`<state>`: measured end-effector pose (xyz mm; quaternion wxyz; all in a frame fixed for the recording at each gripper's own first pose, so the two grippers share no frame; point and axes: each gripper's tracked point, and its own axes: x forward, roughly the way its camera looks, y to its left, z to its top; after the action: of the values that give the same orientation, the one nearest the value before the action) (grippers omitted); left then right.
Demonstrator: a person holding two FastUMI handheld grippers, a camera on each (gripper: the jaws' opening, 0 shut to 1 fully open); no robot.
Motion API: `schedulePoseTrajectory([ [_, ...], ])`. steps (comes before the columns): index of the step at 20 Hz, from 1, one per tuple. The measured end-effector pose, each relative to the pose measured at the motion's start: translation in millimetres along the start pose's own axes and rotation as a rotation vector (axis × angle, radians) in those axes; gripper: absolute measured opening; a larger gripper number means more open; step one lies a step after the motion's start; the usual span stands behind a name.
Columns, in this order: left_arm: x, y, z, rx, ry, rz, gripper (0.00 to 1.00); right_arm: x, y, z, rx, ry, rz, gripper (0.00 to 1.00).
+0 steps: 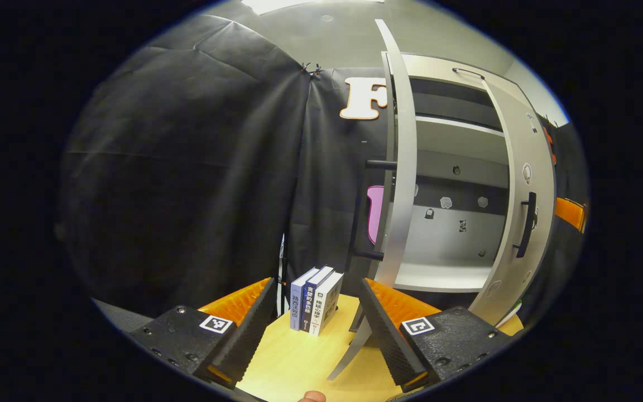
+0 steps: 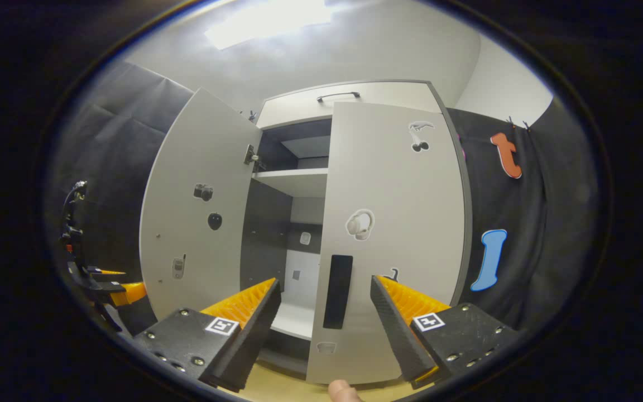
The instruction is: Grasp the bottle in the cabinet with the left hand and place it on the coaster, then close the right door with the right hand and the left door with the left hand.
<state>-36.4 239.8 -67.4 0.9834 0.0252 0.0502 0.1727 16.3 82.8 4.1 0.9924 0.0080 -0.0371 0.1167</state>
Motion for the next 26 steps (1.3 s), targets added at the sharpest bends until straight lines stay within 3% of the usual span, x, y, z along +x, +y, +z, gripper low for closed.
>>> schedulePoseTrajectory([
  [13, 1, -8, -8, 0.017, 0.012, -0.073, 0.94, -4, 0, 0, 0.009, 0.008, 0.010, 0.98],
  [26, -12, -59, -14, -0.010, 0.026, -0.191, 0.94, -14, -7, -5, 0.005, 0.024, 0.000, 0.98],
])
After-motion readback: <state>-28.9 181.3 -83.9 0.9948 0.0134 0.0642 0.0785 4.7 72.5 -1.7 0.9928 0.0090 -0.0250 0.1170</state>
